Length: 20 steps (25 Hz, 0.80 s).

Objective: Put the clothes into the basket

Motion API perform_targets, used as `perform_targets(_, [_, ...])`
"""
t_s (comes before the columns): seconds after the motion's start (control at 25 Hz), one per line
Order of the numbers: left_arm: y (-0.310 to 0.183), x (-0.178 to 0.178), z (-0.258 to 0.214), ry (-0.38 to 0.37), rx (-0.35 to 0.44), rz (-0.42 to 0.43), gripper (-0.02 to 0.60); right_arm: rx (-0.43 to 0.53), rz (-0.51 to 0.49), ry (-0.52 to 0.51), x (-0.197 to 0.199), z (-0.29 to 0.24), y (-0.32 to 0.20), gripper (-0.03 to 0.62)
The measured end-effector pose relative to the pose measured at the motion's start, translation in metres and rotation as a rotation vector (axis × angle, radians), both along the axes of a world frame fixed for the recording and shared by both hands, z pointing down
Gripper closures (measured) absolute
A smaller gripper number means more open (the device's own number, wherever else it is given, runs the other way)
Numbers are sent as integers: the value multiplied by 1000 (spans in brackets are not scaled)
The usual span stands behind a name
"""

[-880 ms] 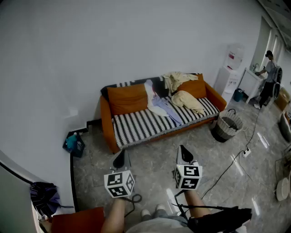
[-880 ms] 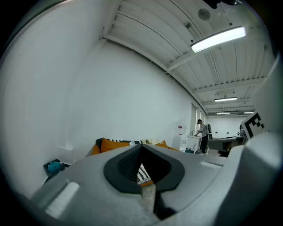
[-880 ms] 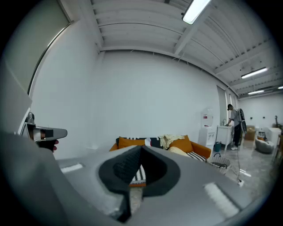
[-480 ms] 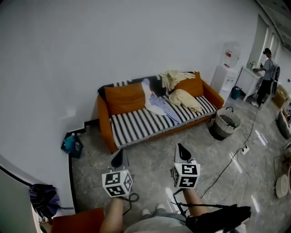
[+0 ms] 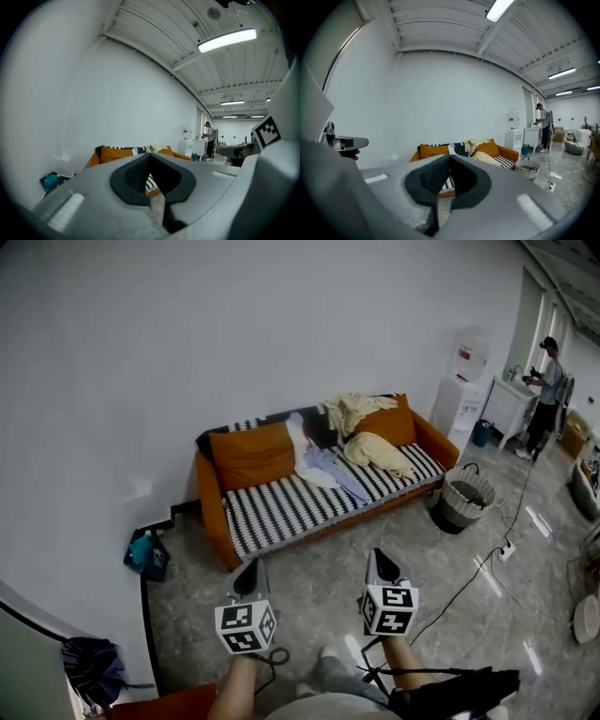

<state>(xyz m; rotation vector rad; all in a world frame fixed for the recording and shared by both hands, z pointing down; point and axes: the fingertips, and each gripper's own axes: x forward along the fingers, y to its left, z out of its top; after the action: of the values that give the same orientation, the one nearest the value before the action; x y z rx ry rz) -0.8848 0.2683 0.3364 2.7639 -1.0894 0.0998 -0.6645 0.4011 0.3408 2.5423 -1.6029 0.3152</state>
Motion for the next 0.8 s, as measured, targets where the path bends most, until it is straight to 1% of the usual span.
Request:
perform_targets(0.12, [-12,18,7,-12,-8,10,578,-10,15,23,20,4,-10,592])
perform_targets(0.32, [-45,60,10,-19,-4,13,578,-1,16,3,63,8,-45,592])
perform_targets(0.6, [-105,123,-4,-4,15,-19,578,12,-24,14,129,-6,-112,592])
perform_targets(0.8, [-142,163,-3,-8,17,-53,578,21,-49,15,174,-10,-153,592])
